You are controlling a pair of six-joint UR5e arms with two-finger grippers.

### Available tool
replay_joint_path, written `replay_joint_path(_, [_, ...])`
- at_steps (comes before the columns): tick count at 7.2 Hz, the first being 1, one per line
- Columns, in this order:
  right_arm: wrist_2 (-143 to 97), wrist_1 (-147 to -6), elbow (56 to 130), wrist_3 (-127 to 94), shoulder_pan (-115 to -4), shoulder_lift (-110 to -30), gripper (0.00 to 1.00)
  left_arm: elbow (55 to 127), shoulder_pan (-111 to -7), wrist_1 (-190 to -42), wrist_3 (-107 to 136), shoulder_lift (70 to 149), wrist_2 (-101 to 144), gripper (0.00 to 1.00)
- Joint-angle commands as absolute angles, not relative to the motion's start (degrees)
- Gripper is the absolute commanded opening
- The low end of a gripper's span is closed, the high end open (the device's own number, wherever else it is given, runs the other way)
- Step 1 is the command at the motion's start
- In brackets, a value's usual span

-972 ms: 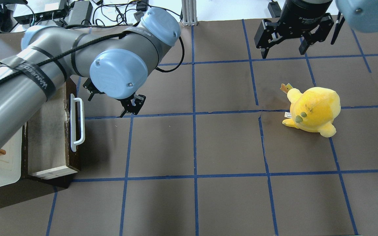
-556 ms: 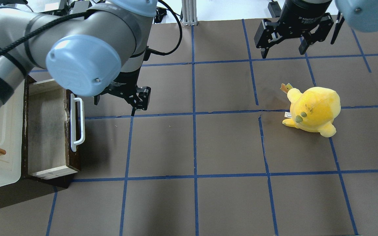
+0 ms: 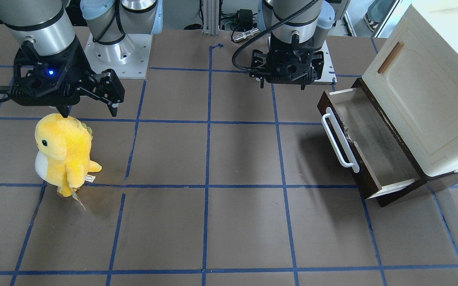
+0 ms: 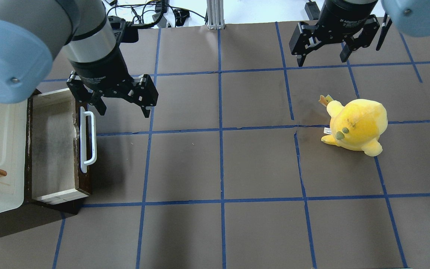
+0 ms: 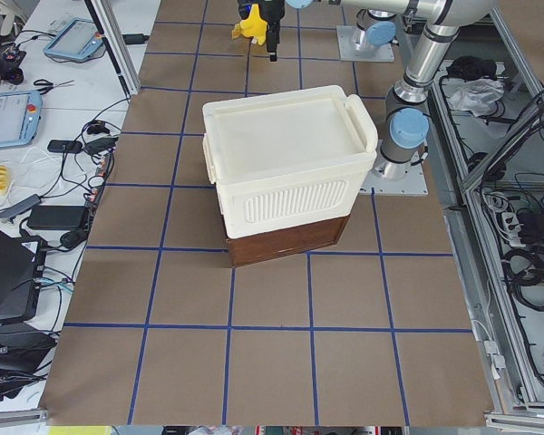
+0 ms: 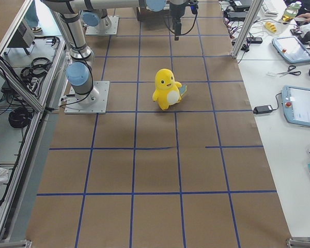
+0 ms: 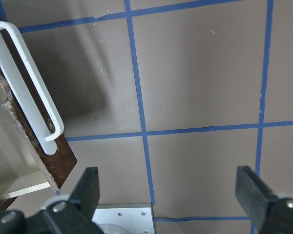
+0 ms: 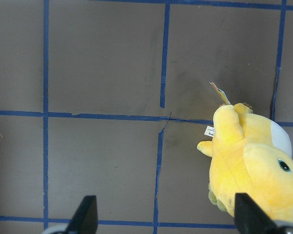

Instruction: Pull drawer sideways

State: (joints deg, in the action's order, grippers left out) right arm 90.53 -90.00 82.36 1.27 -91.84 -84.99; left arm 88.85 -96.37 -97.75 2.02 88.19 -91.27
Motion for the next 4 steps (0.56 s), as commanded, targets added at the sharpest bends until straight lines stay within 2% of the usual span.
replay_joint_path(1, [90.53,-90.00,82.35,1.23,-91.85,-84.99,1.00,89.82,-92.82,-97.56,-1.83,85.09,-90.44,1.00])
replay_joint_path(4, [90.53,-90.00,82.35,1.23,-91.85,-84.99,1.00,89.82,-89.21,-97.56,-2.11,84.81,-89.39,1.00])
